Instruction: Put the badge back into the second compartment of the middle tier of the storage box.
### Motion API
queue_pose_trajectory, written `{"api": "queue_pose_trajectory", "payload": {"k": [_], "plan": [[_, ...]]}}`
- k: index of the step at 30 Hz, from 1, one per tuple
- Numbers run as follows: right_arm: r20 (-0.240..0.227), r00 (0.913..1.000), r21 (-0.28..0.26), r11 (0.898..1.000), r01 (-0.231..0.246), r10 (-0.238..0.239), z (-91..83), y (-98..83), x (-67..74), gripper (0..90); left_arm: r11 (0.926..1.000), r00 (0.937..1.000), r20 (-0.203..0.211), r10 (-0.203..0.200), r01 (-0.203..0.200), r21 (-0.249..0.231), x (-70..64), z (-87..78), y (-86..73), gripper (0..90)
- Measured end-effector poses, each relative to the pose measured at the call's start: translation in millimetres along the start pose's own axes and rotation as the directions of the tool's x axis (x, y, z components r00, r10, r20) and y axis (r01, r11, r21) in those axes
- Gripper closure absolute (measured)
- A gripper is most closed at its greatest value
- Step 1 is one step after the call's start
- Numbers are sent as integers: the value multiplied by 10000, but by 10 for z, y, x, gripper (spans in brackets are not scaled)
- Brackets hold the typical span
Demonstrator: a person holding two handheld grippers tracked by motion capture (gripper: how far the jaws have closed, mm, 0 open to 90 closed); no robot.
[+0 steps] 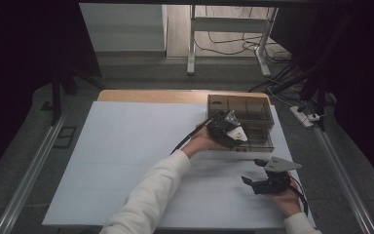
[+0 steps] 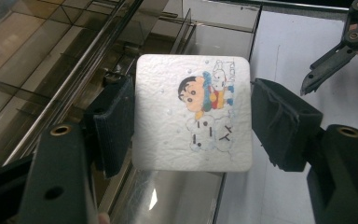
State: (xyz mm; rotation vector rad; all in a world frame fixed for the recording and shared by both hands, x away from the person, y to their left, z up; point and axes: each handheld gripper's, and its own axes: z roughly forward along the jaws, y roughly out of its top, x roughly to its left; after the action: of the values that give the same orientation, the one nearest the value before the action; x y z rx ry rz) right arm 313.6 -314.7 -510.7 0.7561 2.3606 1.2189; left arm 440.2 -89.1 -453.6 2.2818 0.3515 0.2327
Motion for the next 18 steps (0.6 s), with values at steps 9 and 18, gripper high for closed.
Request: {"api": "queue_pose_trajectory", "payload": {"k": [9,18], "plan": [[-24,10000,63,10000,3,-3,4,-4,-4,165,9998,9998,119,-182,183,-81,6,38,2,304],[-14,10000,93,10000,2,-1,2,-5,-2,165,9993,9985,421,-340,348,-169,2,-73,-36,270]]}}
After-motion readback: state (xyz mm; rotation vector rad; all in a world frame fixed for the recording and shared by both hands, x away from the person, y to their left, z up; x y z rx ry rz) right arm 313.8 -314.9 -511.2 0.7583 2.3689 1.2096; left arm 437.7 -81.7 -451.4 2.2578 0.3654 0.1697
